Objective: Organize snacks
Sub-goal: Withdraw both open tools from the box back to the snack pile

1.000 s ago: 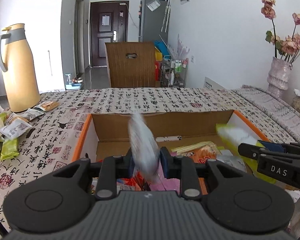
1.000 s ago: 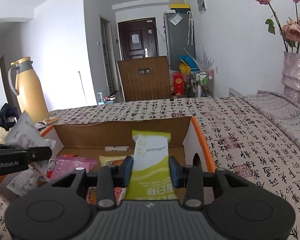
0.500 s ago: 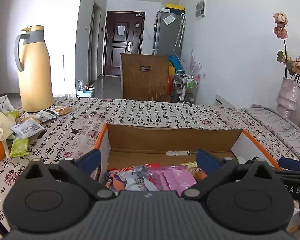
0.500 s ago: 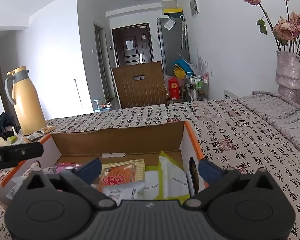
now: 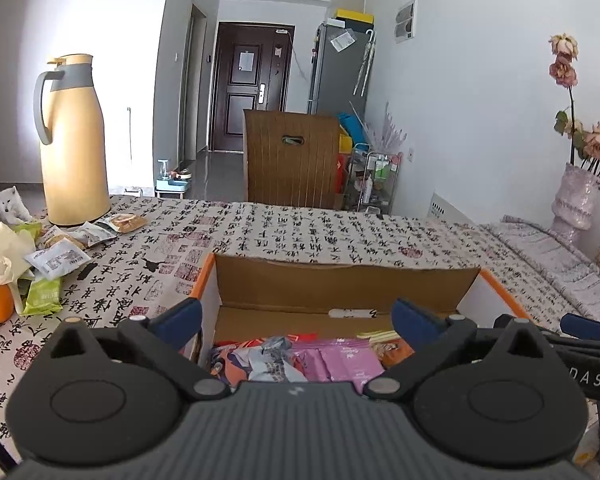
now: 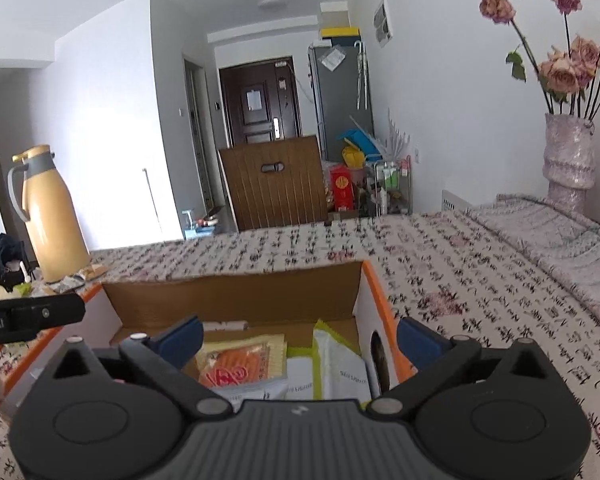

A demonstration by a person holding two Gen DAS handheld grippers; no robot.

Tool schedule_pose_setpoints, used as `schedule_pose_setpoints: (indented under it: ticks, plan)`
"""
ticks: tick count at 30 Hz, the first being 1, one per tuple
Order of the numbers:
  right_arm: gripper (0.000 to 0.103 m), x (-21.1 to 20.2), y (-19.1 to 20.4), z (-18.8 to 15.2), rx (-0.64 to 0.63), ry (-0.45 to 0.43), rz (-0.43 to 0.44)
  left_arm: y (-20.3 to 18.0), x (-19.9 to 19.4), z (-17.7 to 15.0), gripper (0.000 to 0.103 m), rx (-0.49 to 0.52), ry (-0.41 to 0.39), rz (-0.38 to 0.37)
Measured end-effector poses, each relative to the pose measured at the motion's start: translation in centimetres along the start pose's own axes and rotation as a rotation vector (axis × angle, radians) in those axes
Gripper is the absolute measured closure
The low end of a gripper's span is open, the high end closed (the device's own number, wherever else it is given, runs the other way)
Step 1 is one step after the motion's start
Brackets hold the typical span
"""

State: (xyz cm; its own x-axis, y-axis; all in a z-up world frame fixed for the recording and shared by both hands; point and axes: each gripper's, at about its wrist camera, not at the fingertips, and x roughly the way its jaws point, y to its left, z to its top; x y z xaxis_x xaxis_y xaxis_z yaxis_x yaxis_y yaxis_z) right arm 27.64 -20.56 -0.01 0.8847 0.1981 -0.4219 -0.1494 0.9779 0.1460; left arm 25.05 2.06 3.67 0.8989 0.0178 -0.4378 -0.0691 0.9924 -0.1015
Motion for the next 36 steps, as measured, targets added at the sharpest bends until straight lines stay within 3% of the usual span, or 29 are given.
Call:
schedule_pose_setpoints:
  ticks: [13,36]
  plan:
    - [0.0,-3.9,1.0,0.3,-0.017,-0.037,0.004,-0.4,-4.9,0.9,0.0,0.018,-0.052,-0.015]
    - [0.0,-11.6,3.4,-3.6,-0.066,-0.029,0.032,1.5,-12.6,-3.6,0.0,0.001,-0.053,-0.003]
